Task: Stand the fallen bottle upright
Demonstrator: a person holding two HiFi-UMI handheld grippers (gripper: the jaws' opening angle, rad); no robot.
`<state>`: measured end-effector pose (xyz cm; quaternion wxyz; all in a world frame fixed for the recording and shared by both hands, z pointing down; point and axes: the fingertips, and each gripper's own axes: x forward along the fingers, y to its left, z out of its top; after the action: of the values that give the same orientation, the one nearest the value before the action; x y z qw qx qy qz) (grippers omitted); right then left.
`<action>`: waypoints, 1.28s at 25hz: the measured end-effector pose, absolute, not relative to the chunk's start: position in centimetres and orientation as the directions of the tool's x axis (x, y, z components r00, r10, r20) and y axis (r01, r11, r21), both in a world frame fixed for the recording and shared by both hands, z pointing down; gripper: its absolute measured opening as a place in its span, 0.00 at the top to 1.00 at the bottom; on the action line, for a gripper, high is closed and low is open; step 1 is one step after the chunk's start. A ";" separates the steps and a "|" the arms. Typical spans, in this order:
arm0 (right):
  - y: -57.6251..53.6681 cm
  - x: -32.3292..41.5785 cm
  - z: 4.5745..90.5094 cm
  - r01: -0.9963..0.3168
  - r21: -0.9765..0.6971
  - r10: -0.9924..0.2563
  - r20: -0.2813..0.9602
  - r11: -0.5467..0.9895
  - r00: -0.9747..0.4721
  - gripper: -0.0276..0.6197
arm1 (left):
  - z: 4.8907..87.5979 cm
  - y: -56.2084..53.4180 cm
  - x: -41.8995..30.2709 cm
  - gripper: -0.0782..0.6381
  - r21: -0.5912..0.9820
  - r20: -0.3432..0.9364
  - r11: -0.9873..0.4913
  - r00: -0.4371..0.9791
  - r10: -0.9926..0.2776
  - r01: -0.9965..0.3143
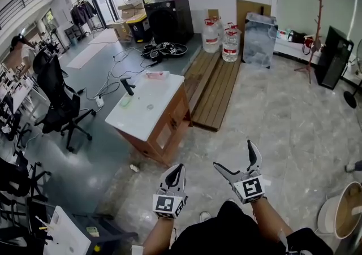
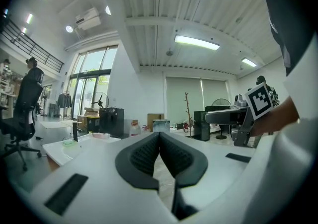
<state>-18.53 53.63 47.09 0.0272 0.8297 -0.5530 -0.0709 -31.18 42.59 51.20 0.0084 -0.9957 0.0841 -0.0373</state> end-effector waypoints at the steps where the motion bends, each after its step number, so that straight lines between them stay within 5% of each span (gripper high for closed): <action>1: 53.5 -18.4 47.3 -0.913 0.123 -0.921 -0.077 -0.388 0.381 0.03 | 51.4 42.5 -31.1 0.87 -0.021 0.075 -0.986 0.983 -0.165 -0.164; 17: 47.2 -4.0 49.0 -0.922 0.128 -0.929 0.004 -0.366 0.370 0.03 | 50.8 36.2 -16.8 0.87 -0.060 0.082 -0.986 0.983 -0.162 -0.157; 32: 38.6 11.0 49.5 -0.964 0.085 -0.967 0.017 -0.253 0.256 0.03 | 51.3 28.7 -4.0 0.87 -0.080 0.104 -0.957 0.953 -0.285 -0.277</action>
<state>11.00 38.56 49.53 0.0392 0.7914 -0.6097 -0.0192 -3.99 28.66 51.35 0.0324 -0.9877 0.1423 -0.0571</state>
